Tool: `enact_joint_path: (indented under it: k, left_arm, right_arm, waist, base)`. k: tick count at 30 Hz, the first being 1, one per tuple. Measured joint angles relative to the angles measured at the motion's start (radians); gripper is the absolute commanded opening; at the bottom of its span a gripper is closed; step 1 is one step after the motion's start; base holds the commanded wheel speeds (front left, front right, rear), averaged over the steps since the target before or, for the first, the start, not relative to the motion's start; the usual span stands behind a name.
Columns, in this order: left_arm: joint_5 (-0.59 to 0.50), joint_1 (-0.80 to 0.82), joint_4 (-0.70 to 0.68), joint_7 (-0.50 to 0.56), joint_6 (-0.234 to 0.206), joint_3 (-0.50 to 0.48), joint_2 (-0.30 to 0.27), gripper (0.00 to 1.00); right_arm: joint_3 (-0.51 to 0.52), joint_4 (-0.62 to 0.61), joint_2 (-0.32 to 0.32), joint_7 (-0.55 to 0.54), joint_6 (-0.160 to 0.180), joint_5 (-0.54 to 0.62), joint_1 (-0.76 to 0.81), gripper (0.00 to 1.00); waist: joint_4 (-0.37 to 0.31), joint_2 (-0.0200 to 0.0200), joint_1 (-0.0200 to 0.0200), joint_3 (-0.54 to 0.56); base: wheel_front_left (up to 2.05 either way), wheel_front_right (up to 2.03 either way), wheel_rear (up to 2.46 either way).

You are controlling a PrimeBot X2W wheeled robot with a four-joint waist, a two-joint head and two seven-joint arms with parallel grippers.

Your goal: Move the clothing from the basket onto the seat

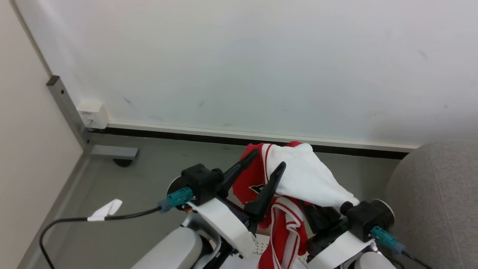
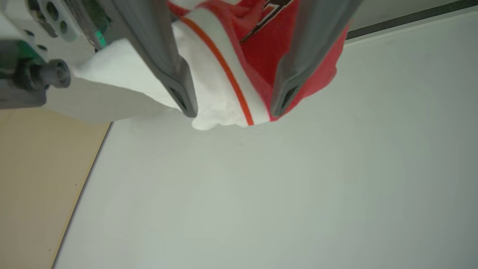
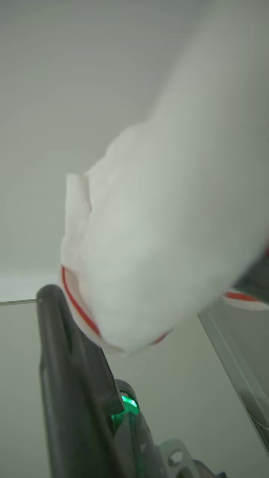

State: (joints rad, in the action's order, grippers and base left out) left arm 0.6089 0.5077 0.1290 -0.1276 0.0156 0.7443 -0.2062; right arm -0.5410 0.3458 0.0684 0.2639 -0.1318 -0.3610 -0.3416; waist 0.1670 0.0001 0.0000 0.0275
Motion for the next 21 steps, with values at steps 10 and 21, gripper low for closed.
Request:
enact_joint_path:
  k: [10,21]
  left_arm:
    - [-0.017,-0.057,-0.067,-0.068,0.016,0.008,-0.048,1.00]
    - [-0.035,-0.081,-0.094,-0.102,0.027,0.003,-0.087,1.00]
  right_arm:
    - [0.108,-0.099,0.064,0.000,0.000,0.028,0.017,0.00]
    - [0.183,-0.218,0.111,0.000,0.000,0.062,0.016,0.00]
  waist:
    - [-0.140,0.0000,0.0000,-0.023]
    - [-0.359,0.0000,0.0000,-0.070]
  base:
    - [0.00,0.00,0.00]
    - [0.00,0.00,0.00]
